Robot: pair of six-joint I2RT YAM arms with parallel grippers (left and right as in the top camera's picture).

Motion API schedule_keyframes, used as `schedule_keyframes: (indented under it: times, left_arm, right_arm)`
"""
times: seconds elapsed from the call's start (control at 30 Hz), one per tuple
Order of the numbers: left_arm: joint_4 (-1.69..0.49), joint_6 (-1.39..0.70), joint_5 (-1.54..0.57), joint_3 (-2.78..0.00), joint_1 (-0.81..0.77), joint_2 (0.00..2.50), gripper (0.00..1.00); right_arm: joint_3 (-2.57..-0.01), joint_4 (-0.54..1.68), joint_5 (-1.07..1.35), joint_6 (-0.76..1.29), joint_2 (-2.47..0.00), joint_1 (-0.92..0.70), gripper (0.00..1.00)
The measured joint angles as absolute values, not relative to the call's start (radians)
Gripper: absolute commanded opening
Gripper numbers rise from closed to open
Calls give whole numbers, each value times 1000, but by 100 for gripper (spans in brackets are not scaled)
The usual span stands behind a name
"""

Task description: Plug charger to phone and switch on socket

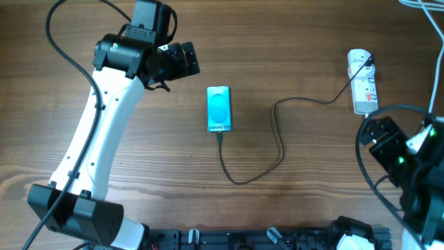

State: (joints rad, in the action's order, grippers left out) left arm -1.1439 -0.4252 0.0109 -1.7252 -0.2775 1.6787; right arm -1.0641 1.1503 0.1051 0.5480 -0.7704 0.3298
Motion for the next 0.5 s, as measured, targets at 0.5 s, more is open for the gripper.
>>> schedule_keyframes:
  times: [0.5]
  left_arm:
    - [-1144,-425,11,-1725,-278,1678,100]
  right_arm:
    - [-1062,1157,105,651,-793,330,100]
